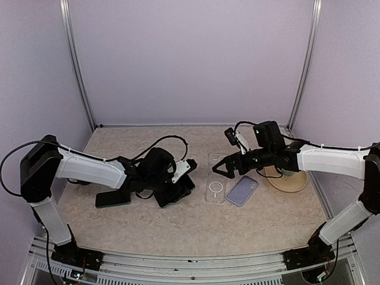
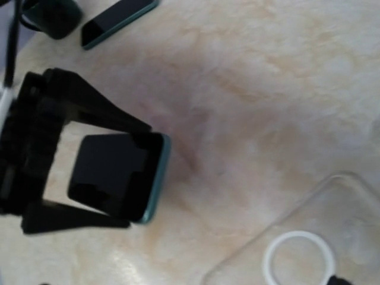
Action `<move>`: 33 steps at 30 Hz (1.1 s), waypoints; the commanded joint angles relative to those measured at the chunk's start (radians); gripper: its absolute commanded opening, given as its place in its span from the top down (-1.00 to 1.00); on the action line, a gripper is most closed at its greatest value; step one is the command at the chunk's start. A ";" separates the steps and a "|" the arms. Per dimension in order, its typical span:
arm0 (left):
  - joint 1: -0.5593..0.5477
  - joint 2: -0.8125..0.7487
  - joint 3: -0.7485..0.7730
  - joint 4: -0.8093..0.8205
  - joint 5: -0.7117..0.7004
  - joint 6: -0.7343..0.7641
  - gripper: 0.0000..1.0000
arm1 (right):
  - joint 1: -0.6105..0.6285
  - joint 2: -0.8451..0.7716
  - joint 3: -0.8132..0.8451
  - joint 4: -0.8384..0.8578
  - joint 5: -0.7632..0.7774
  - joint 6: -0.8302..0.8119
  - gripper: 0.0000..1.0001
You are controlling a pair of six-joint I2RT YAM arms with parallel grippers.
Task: Put the phone into the phone case
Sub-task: Pick up the phone from the center of the board, then pass from the left arm to the right
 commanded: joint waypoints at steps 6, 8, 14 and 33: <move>-0.090 -0.059 0.004 0.123 -0.056 0.068 0.40 | 0.013 0.080 0.006 0.101 -0.179 0.128 -0.87; -0.096 -0.063 0.002 0.134 -0.055 0.071 0.40 | 0.014 0.091 0.002 0.130 -0.192 0.139 -0.85; -0.121 -0.075 0.001 0.165 -0.060 0.079 0.40 | 0.013 0.131 -0.003 0.163 -0.244 0.171 -0.77; -0.163 -0.061 0.032 0.196 -0.073 0.100 0.40 | 0.056 0.250 -0.006 0.276 -0.374 0.287 -0.51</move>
